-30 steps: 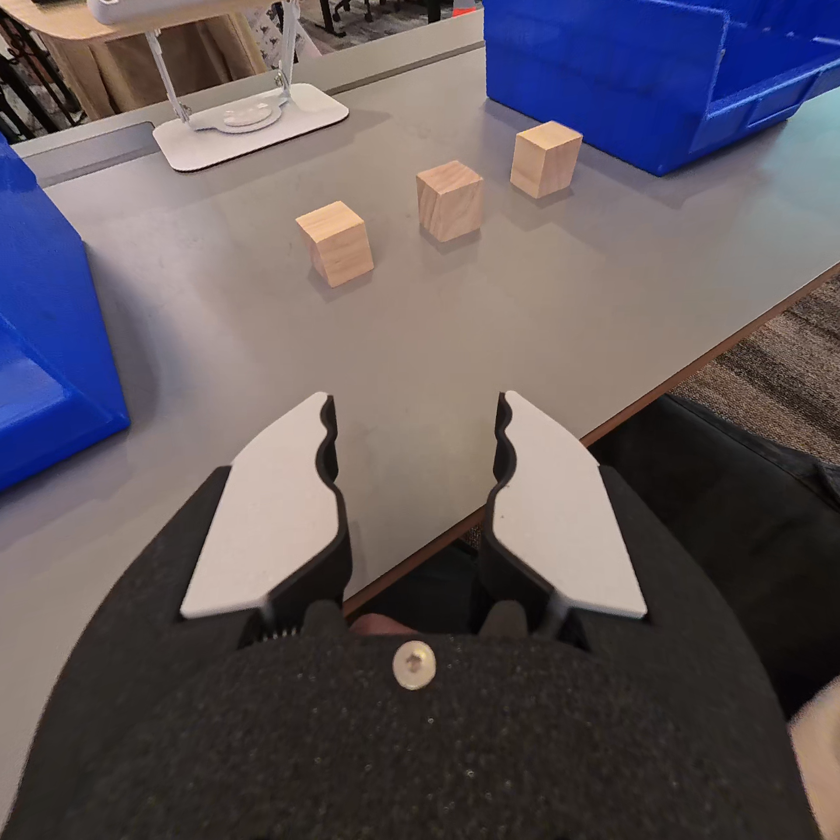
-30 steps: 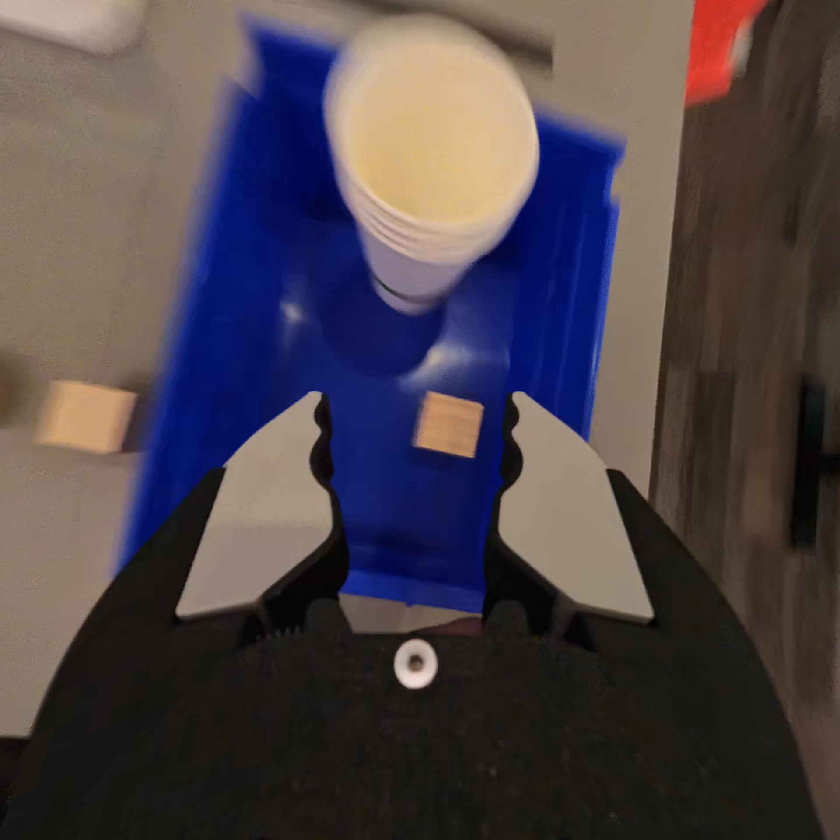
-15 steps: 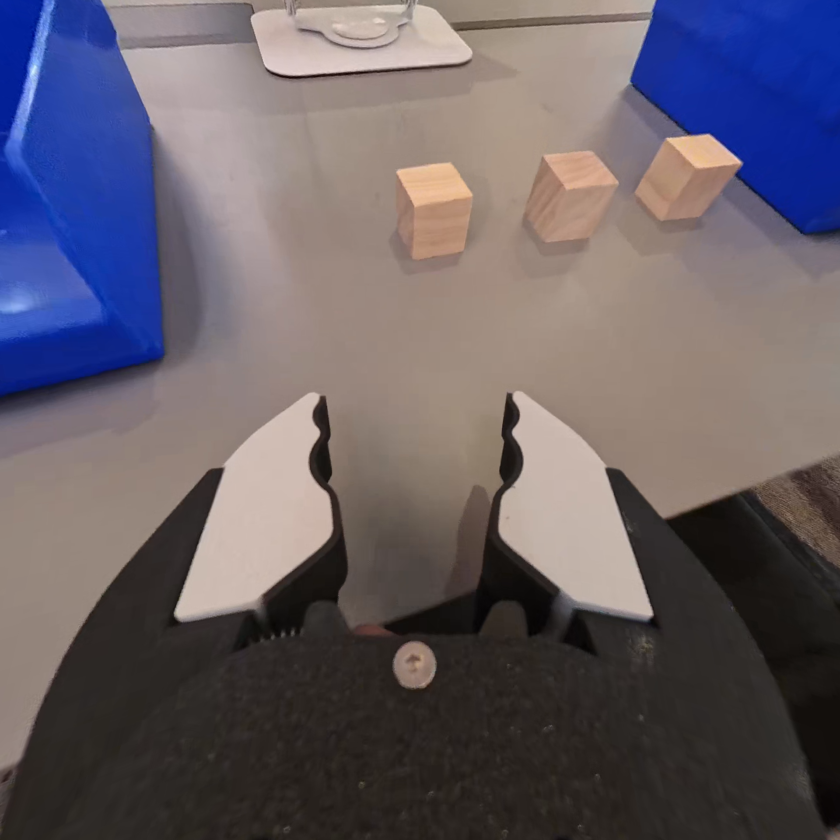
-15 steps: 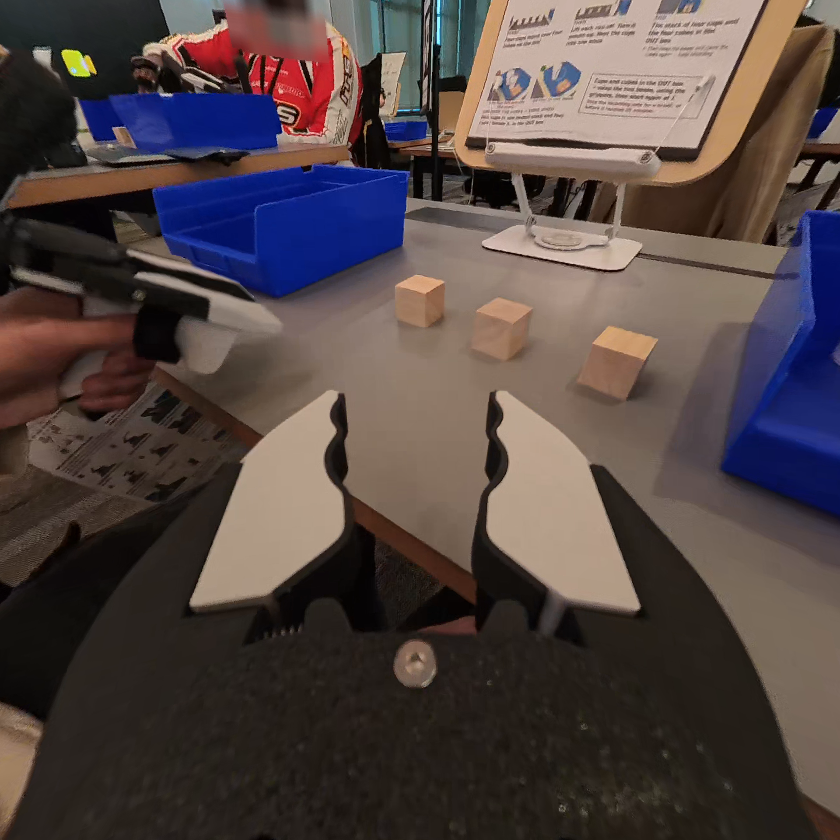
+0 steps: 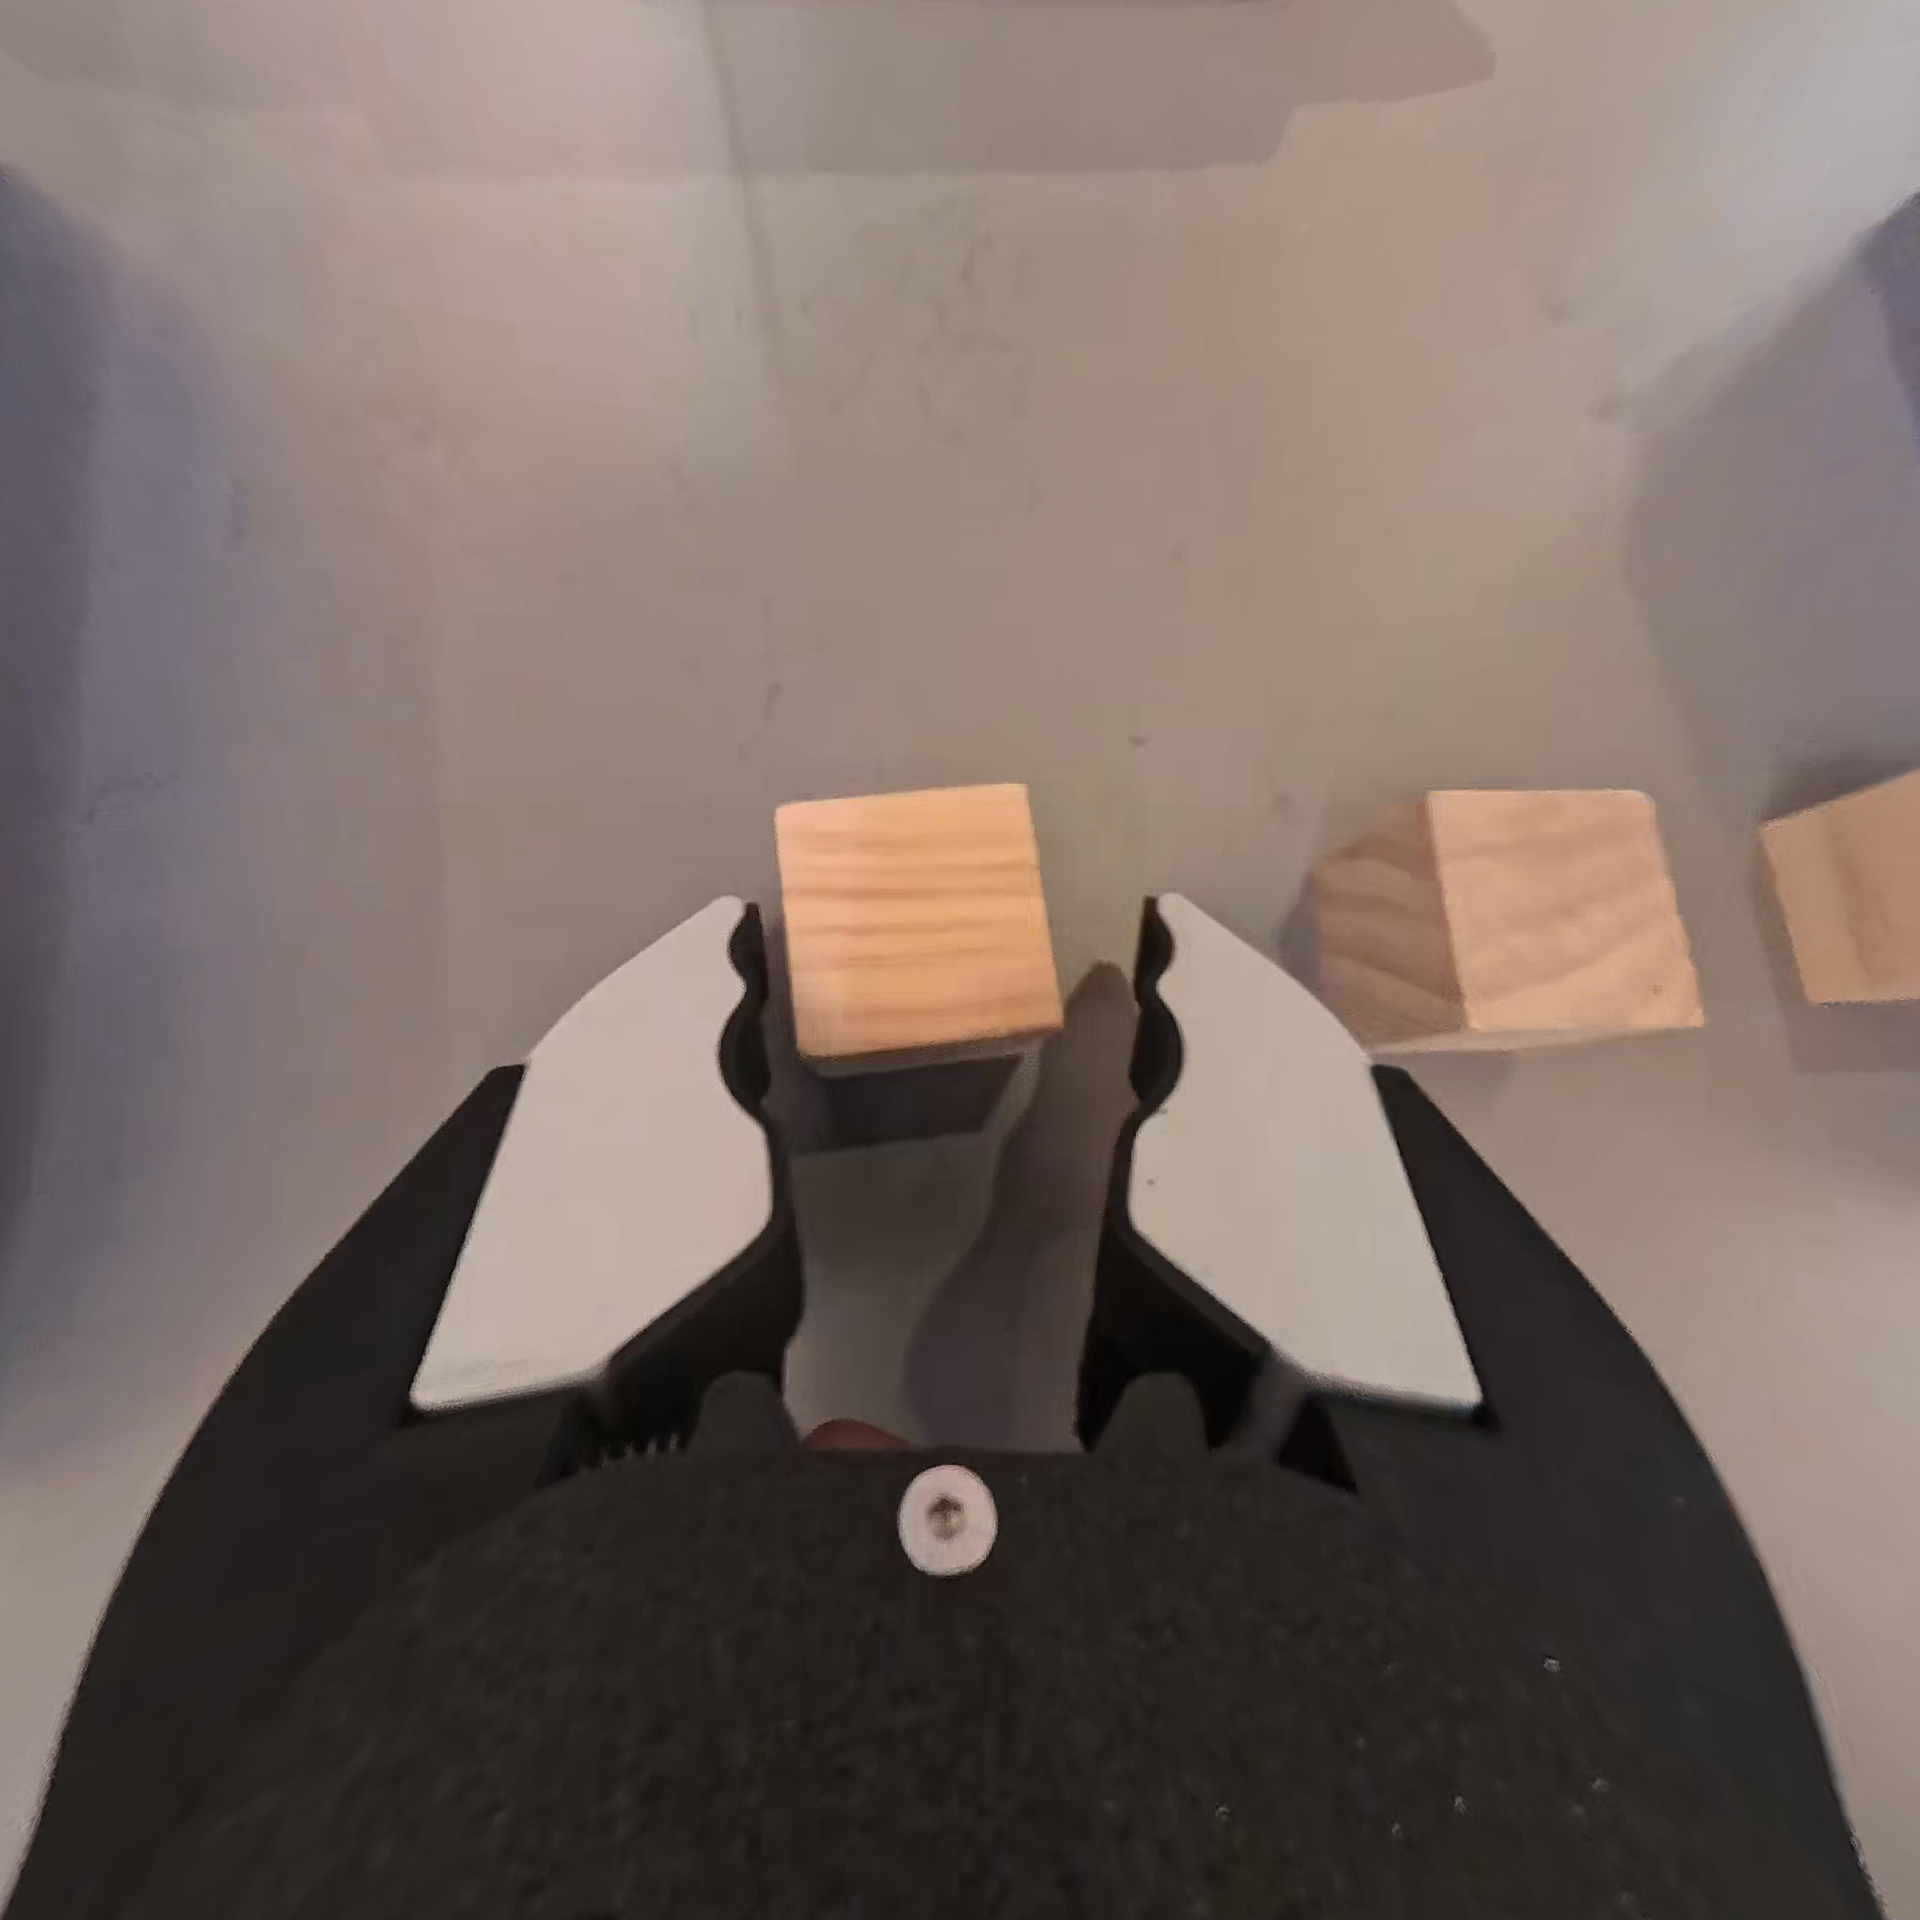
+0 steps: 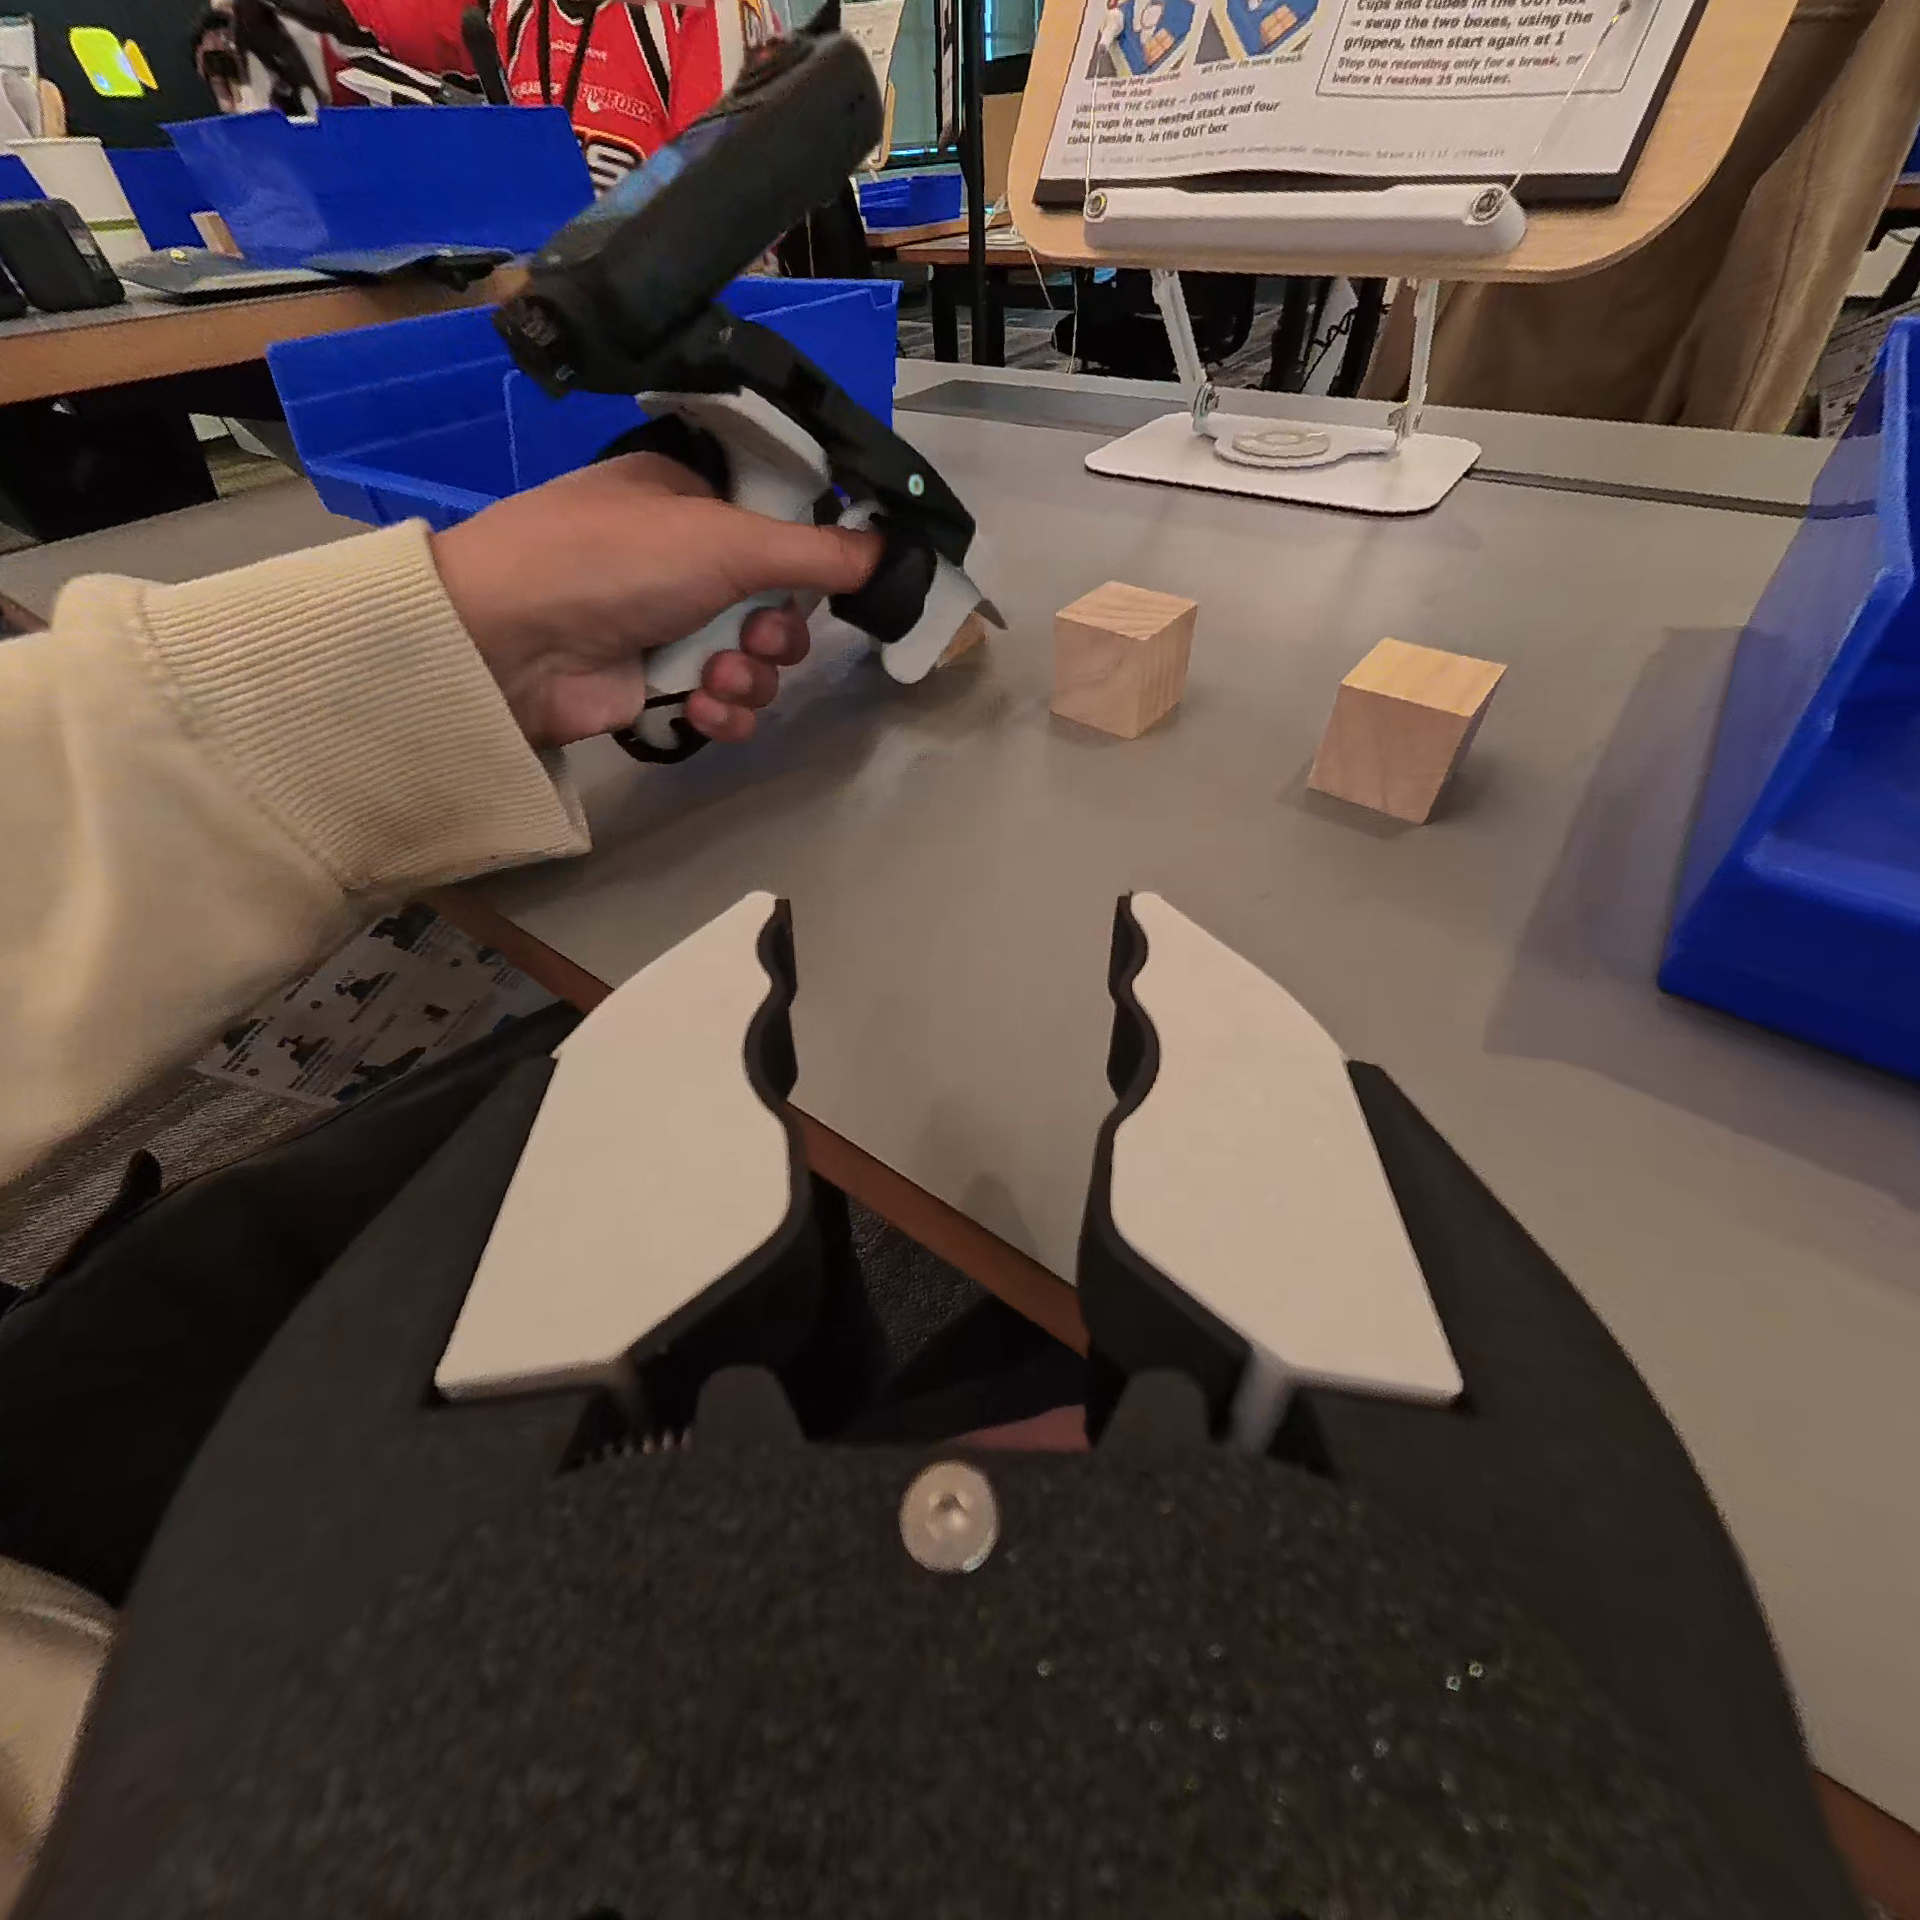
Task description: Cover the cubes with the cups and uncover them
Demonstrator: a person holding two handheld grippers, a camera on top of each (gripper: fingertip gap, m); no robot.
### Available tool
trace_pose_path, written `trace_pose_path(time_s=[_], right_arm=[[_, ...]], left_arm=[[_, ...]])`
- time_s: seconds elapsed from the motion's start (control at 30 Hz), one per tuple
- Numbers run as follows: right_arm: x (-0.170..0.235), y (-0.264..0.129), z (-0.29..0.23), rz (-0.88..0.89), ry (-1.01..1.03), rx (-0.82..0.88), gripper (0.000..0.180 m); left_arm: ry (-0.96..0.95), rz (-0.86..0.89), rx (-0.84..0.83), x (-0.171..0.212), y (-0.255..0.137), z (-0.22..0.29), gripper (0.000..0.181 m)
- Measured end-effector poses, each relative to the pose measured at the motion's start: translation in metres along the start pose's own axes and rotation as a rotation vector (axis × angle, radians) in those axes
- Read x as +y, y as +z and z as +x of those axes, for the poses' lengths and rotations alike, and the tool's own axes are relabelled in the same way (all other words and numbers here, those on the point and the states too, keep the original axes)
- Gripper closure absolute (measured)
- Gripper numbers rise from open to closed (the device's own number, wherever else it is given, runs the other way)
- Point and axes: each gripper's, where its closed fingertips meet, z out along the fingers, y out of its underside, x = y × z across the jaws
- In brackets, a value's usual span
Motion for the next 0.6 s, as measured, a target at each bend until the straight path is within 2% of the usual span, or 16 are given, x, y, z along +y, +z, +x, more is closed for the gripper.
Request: trace_pose_path(time_s=[0.03,0.2,0.37,0.5,0.6], right_arm=[[0.001,0.000,0.000,-0.003,0.006,-0.002,0.122],[0.004,-0.001,0.003,-0.014,0.016,-0.002,0.123],[-0.006,-0.008,0.010,-0.002,-0.008,0.001,0.125],[-0.010,-0.010,0.015,-0.032,-0.049,-0.027,0.126],[-0.013,-0.011,0.021,-0.047,-0.075,-0.022,0.126]], left_arm=[[-0.001,-0.014,-0.001,0.001,0.003,-0.003,0.131],[0.109,-0.049,0.142,0.014,-0.016,-0.003,0.134],[0.491,0.037,0.373,0.031,-0.073,0.007,0.134],[0.758,0.001,0.744,0.075,-0.118,0.048,0.134],[0.919,-0.069,0.832,0.102,-0.121,0.070,0.134]])
